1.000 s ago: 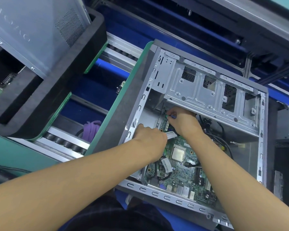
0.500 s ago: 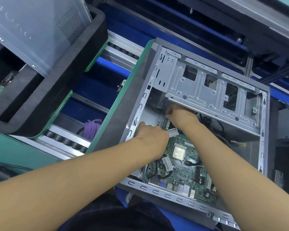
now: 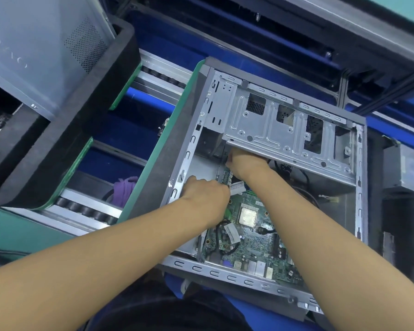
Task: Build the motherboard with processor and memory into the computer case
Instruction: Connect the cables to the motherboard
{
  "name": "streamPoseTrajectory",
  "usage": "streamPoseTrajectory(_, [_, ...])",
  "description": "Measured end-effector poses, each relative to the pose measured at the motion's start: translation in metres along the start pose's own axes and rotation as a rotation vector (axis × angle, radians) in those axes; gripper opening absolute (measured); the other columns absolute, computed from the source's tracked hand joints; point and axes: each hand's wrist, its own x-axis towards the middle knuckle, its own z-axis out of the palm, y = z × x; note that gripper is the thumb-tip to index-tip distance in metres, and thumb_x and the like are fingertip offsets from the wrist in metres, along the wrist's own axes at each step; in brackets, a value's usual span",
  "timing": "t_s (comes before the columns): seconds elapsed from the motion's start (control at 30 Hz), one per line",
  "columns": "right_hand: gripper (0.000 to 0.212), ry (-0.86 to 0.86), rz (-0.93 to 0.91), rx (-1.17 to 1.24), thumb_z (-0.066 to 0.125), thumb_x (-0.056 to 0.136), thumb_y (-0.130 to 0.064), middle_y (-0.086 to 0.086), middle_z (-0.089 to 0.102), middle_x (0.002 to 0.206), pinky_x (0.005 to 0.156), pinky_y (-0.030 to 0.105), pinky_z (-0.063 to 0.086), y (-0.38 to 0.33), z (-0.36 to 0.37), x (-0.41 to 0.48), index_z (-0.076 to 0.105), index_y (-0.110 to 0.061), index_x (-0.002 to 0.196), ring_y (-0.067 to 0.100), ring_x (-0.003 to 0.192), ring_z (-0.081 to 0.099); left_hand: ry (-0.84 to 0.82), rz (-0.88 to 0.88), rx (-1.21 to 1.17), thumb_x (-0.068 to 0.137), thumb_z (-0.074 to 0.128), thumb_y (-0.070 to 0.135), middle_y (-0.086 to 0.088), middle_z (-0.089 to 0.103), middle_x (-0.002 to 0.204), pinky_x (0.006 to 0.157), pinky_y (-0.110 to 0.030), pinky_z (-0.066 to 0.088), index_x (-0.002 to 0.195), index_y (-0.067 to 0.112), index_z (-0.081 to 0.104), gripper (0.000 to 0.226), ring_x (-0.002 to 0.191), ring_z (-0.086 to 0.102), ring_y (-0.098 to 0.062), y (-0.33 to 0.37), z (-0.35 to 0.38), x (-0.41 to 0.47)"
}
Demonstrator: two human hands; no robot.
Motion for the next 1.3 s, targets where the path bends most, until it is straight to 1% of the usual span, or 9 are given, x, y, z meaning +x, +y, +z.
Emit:
streamPoseTrajectory(0.17, [0.022,0.032,-0.046,-0.133,0.043,0.107,-0.022,0.013,0.054,0.136,0.098,0.036,0.041,-0.002,0.0,-0.001,0.05,-0.012,0.125,0.03,0.118,0.052,0.029,0.003,0.005,0.084,0.05,0.004,-0.005,0.061,0.1,0.08,-0.036,0.035,0.086,0.018,0.041,0.018,0.078,0.045,-0.025,0.0,-0.001,-0.002])
streamPoseTrajectory(0.37, [0.035,0.017,-0.026,0.041,0.041,0.108,-0.025,0.011,0.052,0.142,0.088,0.035,0.04,0.008,-0.001,-0.004,0.046,-0.014,0.141,0.03,0.118,0.052,0.028,0.001,0.053,0.088,0.046,0.006,-0.005,0.062,0.1,0.077,-0.037,0.033,0.091,0.019,0.048,0.013,0.078,0.047,-0.026,0.002,0.005,-0.004])
streamPoseTrajectory(0.47, [0.046,-0.124,0.07,0.015,0.032,0.11,-0.024,0.009,0.033,0.16,0.11,0.042,0.036,0.005,-0.006,0.002,0.031,-0.014,0.155,0.031,0.143,0.037,0.053,-0.009,0.075,0.091,0.045,0.011,-0.005,0.063,0.101,0.076,-0.035,0.032,0.09,0.019,0.05,0.01,0.079,0.049,-0.026,0.001,0.008,-0.002])
streamPoseTrajectory(0.63, [0.038,-0.121,0.086,-0.003,0.036,0.106,-0.019,0.008,0.047,0.146,0.096,0.039,0.042,0.0,-0.006,0.009,0.044,-0.012,0.142,0.03,0.129,0.048,0.1,-0.03,0.118,0.092,0.046,0.012,-0.004,0.064,0.095,0.072,-0.034,0.031,0.08,0.019,0.046,0.014,0.072,0.047,-0.026,-0.002,0.01,0.001])
streamPoseTrajectory(0.83, [0.049,-0.215,0.139,0.114,0.029,0.108,-0.02,0.005,0.035,0.159,0.109,0.038,0.038,-0.002,-0.007,0.006,0.03,-0.015,0.156,0.027,0.142,0.04,0.102,-0.015,0.14,0.09,0.048,0.009,-0.005,0.066,0.092,0.069,-0.033,0.029,0.086,0.018,0.056,0.013,0.066,0.045,-0.024,0.001,0.013,0.001])
streamPoseTrajectory(0.97, [0.043,-0.125,0.094,0.132,0.036,0.106,-0.016,0.011,0.046,0.15,0.103,0.039,0.042,-0.003,-0.008,-0.003,0.042,-0.01,0.148,0.031,0.133,0.048,0.126,0.021,0.12,0.092,0.047,0.012,-0.005,0.066,0.092,0.063,-0.031,0.029,0.091,0.016,0.063,0.017,0.061,0.043,-0.022,0.003,0.013,0.0])
streamPoseTrajectory(1.13, [0.033,0.225,-0.041,0.208,0.044,0.106,-0.028,0.018,0.065,0.123,0.09,0.037,0.045,0.015,0.017,-0.041,0.063,-0.007,0.121,0.034,0.112,0.061,0.115,0.053,0.042,0.095,0.041,0.021,-0.006,0.067,0.099,0.064,-0.033,0.042,0.096,0.018,0.063,0.022,0.083,0.062,-0.03,0.002,0.016,0.001])
streamPoseTrajectory(1.2, [0.036,0.358,-0.156,0.284,0.041,0.106,-0.032,0.019,0.061,0.124,0.099,0.041,0.039,0.028,0.027,-0.066,0.061,-0.009,0.125,0.036,0.117,0.053,0.122,0.066,0.019,0.098,0.038,0.026,-0.006,0.065,0.099,0.067,-0.035,0.048,0.097,0.018,0.061,0.025,0.087,0.062,-0.03,0.0,0.013,0.002])
streamPoseTrajectory(1.3, [0.041,0.261,-0.321,0.262,0.046,0.104,-0.035,0.013,0.055,0.132,0.107,0.044,0.036,0.058,0.034,-0.096,0.053,-0.013,0.138,0.031,0.124,0.047,0.125,0.074,-0.104,0.101,0.034,0.033,-0.005,0.063,0.094,0.07,-0.035,0.048,0.094,0.021,0.059,0.028,0.085,0.059,-0.028,-0.002,0.006,0.005])
